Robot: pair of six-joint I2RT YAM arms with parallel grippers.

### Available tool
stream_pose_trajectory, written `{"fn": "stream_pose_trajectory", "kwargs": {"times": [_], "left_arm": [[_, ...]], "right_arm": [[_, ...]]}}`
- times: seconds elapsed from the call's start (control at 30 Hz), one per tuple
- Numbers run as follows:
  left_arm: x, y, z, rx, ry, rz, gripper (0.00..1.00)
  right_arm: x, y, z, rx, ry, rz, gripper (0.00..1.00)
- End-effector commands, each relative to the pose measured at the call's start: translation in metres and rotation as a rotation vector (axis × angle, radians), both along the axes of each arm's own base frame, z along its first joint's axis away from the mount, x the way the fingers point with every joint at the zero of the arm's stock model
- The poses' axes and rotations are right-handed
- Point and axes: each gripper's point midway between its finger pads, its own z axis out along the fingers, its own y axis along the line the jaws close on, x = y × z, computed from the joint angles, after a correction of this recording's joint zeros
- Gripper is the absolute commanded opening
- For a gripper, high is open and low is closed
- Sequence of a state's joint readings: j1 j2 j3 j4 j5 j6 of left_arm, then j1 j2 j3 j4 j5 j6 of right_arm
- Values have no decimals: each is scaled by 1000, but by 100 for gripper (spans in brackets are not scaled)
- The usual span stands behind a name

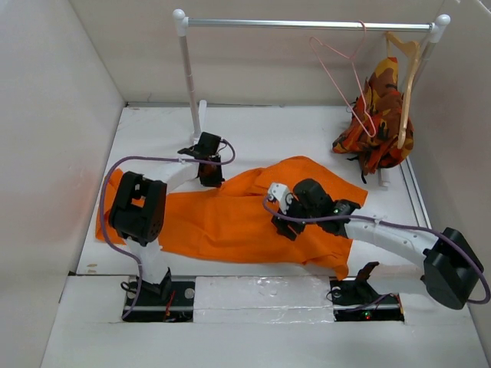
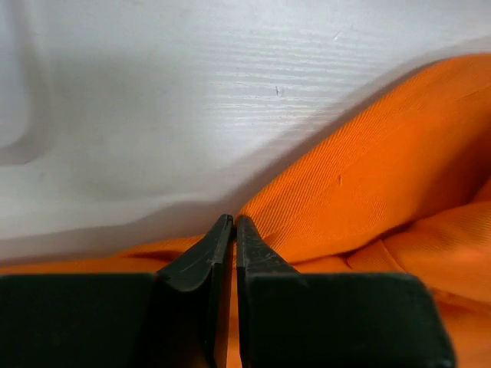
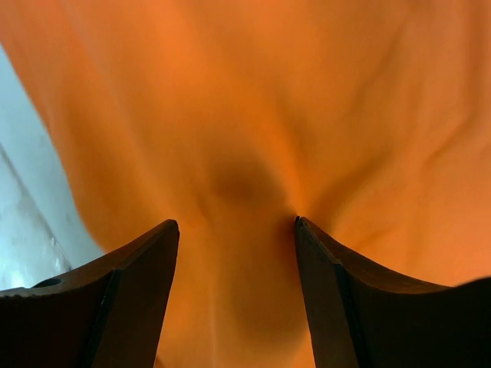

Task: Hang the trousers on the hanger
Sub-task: Flatten out the trousers at the center of the board.

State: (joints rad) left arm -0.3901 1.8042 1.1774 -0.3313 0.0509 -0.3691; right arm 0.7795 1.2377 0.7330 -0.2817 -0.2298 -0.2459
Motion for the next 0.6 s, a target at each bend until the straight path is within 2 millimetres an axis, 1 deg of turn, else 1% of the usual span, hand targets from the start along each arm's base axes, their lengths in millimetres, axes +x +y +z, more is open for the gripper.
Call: {"fn": "stream_pose_trajectory", "kwargs": {"times": [0.0,0.03,0.07,0.1,0.13,0.17,0.23,0.3,0.33,0.37,0.4,0.43,0.47,0.5,0.53,0.57], "left_arm": [[19,19,78,-17,-175,109,0],[24,20,92,-15,-206,119,0],[28,29,106,-3,-247,150,0],[29,31,111,-3,-263,165,0],[33,37,115,-6,-281,183,0],[32,35,119,-21,-288,179,0],[34,45,119,-13,-276,209,0],[37,56,129,28,-308,247,0],[40,60,143,41,-338,267,0],[43,70,157,71,-382,303,0],[46,81,168,91,-410,341,0],[51,95,184,106,-442,384,0],[53,113,198,162,-483,447,0],[54,126,207,201,-503,485,0],[55,142,223,234,-521,533,0],[55,155,232,275,-537,581,0]], "right_arm": [[-35,-9,-18,18,95,27,67],[-45,-18,-32,-1,132,14,67],[-53,-23,-38,-12,151,16,67],[-56,-28,-42,-23,158,5,67],[-59,-31,-42,-20,159,-5,67],[-66,-38,-49,-40,179,-8,67],[-69,-44,-47,-38,176,-26,68],[-75,-51,-51,-54,193,-39,68],[-77,-55,-54,-64,205,-49,68],[-81,-59,-57,-81,217,-56,69],[-84,-64,-63,-99,232,-64,68],[-86,-66,-65,-105,241,-70,68],[-90,-68,-67,-111,255,-71,68],[-93,-71,-72,-119,269,-78,69],[-95,-71,-71,-112,278,-80,68],[-98,-73,-73,-117,288,-83,69]]}}
